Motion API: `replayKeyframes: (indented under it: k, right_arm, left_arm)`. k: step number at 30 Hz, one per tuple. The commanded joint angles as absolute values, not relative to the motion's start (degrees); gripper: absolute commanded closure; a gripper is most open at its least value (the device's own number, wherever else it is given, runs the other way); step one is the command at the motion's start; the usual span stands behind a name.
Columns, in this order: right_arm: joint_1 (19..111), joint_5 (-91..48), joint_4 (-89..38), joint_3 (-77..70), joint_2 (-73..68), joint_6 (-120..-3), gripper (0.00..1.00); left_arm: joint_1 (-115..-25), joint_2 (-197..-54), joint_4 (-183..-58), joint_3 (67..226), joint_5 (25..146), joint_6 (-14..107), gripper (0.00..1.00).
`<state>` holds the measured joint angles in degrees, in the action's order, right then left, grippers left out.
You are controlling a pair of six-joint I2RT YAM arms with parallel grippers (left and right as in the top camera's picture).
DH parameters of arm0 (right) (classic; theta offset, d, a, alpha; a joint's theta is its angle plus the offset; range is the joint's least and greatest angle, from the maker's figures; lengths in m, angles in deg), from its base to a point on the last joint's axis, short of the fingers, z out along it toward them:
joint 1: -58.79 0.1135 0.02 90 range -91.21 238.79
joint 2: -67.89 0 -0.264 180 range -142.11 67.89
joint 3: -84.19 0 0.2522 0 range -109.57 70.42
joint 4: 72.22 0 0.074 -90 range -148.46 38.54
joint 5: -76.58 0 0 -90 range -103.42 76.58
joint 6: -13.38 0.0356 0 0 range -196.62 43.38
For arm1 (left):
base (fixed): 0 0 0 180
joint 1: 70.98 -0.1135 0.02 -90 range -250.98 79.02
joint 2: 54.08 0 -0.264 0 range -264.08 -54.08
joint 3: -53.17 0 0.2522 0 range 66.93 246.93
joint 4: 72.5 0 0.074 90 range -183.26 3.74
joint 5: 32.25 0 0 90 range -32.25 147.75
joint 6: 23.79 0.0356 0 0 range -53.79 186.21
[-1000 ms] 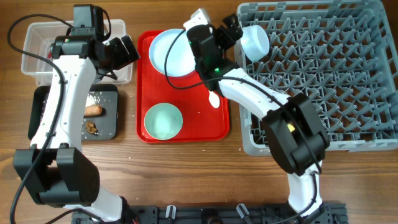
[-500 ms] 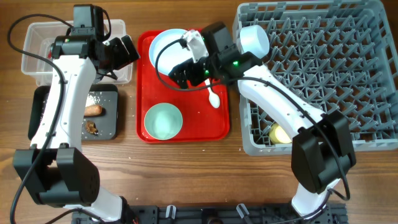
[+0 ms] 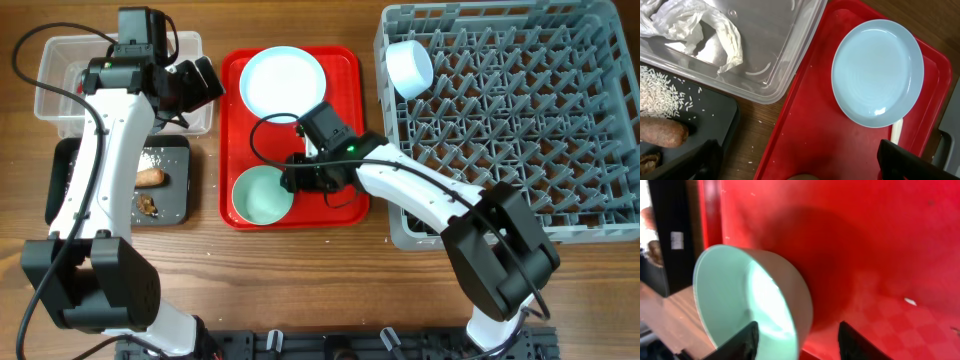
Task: Sort waste into correct bins and load items into the dishwasher rack
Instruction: 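Reach the right gripper to the green bowl and grasp its rim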
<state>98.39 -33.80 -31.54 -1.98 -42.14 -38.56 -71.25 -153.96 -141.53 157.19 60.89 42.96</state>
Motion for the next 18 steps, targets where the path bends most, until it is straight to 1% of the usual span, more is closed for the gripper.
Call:
replayKeyframes:
  k: [1,3,4,6,8,10,11,16,18]
  right_arm:
    - [98.5,-30.8,-31.2,-1.9,-44.9,-34.2,0.58]
    - [98.4,-31.1,-31.3,-2.5,-46.2,-34.0,0.61]
    - [98.4,-31.5,-30.9,-3.5,-47.1,-34.0,0.64]
    - [98.5,-31.5,-30.5,-4.3,-48.0,-34.1,0.68]
    - [98.5,-31.5,-30.5,-4.3,-48.2,-34.1,0.75]
    - [98.5,-31.9,-30.5,-4.4,-48.2,-34.2,0.87]
    - [98.3,-31.9,-30.5,-4.4,-48.2,-34.2,0.96]
    - [96.7,-32.8,-30.0,-5.7,-47.7,-34.5,0.96]
    - [95.6,-32.7,-29.9,-5.7,-45.8,-36.8,0.95]
  left_arm:
    - [-71.2,-154.6,-141.4,156.9,61.6,43.0,0.00]
    - [-71.2,-154.6,-141.4,156.9,61.6,43.0,0.00]
    - [-71.2,-154.6,-141.4,156.9,61.6,43.0,0.00]
    - [-71.2,-154.6,-141.4,156.9,61.6,43.0,0.00]
    - [-71.2,-154.6,-141.4,156.9,61.6,43.0,0.00]
    - [-71.2,-154.6,-141.4,156.9,61.6,43.0,0.00]
    - [-71.2,-154.6,-141.4,156.9,61.6,43.0,0.00]
    - [-71.2,-154.6,-141.4,156.9,61.6,43.0,0.00]
    - [-71.2,-154.6,-141.4,156.9,61.6,43.0,0.00]
